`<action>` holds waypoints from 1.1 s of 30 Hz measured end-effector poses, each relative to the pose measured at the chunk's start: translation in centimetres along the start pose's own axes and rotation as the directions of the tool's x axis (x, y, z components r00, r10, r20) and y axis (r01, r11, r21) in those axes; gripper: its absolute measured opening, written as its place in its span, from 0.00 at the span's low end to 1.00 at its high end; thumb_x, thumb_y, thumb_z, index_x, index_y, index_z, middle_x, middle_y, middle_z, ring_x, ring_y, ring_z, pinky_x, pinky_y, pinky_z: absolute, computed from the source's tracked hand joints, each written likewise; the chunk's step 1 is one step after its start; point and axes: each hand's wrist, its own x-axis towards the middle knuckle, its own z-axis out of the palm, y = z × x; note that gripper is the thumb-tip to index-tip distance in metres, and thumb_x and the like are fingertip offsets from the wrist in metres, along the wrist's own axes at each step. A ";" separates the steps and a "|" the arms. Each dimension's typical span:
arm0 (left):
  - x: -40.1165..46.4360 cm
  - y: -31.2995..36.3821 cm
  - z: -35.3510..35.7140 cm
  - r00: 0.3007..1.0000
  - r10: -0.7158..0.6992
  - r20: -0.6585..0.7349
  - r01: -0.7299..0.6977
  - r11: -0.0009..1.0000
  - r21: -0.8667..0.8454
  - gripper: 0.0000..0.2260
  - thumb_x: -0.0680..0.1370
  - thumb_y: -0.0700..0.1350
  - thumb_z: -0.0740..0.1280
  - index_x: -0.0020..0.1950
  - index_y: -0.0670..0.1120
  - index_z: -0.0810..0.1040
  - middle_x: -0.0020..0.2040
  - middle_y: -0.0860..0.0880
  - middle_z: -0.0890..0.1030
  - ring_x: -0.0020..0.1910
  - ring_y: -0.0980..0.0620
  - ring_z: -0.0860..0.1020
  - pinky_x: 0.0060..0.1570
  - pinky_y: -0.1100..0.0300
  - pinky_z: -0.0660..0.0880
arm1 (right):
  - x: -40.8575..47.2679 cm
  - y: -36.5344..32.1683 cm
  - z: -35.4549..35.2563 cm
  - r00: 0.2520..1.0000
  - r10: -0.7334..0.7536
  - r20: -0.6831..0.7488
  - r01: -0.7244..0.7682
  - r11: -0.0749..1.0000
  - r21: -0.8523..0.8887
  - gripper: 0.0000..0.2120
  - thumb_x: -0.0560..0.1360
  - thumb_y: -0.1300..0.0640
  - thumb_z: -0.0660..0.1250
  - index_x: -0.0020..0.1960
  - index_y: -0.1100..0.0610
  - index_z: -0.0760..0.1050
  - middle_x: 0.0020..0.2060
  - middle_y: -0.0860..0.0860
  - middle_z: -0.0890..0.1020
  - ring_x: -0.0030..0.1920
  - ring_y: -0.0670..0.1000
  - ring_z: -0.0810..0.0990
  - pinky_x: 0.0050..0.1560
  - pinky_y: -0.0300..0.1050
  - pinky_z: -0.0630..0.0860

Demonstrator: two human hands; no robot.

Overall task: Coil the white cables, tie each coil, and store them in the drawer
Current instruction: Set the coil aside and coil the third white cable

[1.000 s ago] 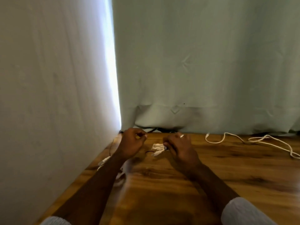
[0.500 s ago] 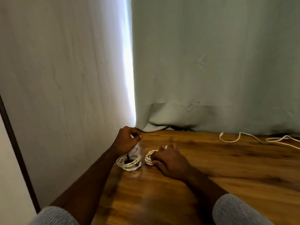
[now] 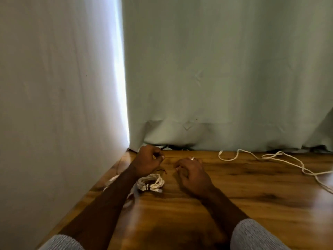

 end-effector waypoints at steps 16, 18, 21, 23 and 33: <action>4.5 10.7 22.5 0.994 -0.010 0.113 0.042 0.958 -0.284 0.03 0.74 0.41 0.72 0.43 0.46 0.87 0.41 0.52 0.85 0.41 0.61 0.80 0.43 0.68 0.74 | -6.4 14.8 -12.3 0.913 0.398 -0.089 -0.404 0.854 -0.327 0.13 0.75 0.48 0.60 0.56 0.46 0.79 0.55 0.44 0.82 0.58 0.50 0.79 0.61 0.52 0.69; 5.2 10.5 23.8 0.995 -0.055 0.089 0.080 0.947 -0.311 0.03 0.74 0.41 0.73 0.45 0.45 0.87 0.43 0.51 0.86 0.43 0.58 0.81 0.45 0.67 0.74 | -5.6 15.5 -12.1 0.905 0.415 -0.092 -0.421 0.845 -0.330 0.13 0.77 0.51 0.62 0.60 0.45 0.78 0.57 0.45 0.82 0.59 0.51 0.79 0.62 0.53 0.68; 6.3 9.6 25.0 0.993 -0.114 0.032 0.118 0.920 -0.374 0.04 0.75 0.40 0.72 0.46 0.45 0.87 0.42 0.51 0.86 0.43 0.58 0.81 0.42 0.75 0.71 | -4.0 16.7 -11.3 0.889 0.457 -0.011 -0.426 0.821 -0.379 0.17 0.78 0.54 0.62 0.66 0.43 0.74 0.60 0.46 0.81 0.62 0.52 0.78 0.66 0.56 0.69; 7.2 9.2 25.2 0.990 -0.144 0.011 0.136 0.906 -0.401 0.04 0.76 0.39 0.71 0.46 0.45 0.87 0.41 0.52 0.85 0.42 0.61 0.80 0.42 0.76 0.70 | -2.8 17.7 -11.0 0.889 0.456 0.031 -0.407 0.820 -0.403 0.20 0.78 0.53 0.62 0.69 0.42 0.72 0.64 0.48 0.79 0.65 0.54 0.76 0.68 0.58 0.70; 9.2 6.6 26.5 0.966 -0.250 -0.061 0.194 0.863 -0.466 0.10 0.74 0.34 0.71 0.52 0.45 0.85 0.49 0.51 0.85 0.48 0.58 0.80 0.51 0.66 0.75 | 0.9 21.3 -9.1 0.866 0.498 0.046 -0.364 0.690 -0.626 0.14 0.81 0.51 0.63 0.66 0.46 0.77 0.66 0.51 0.76 0.69 0.56 0.72 0.70 0.64 0.63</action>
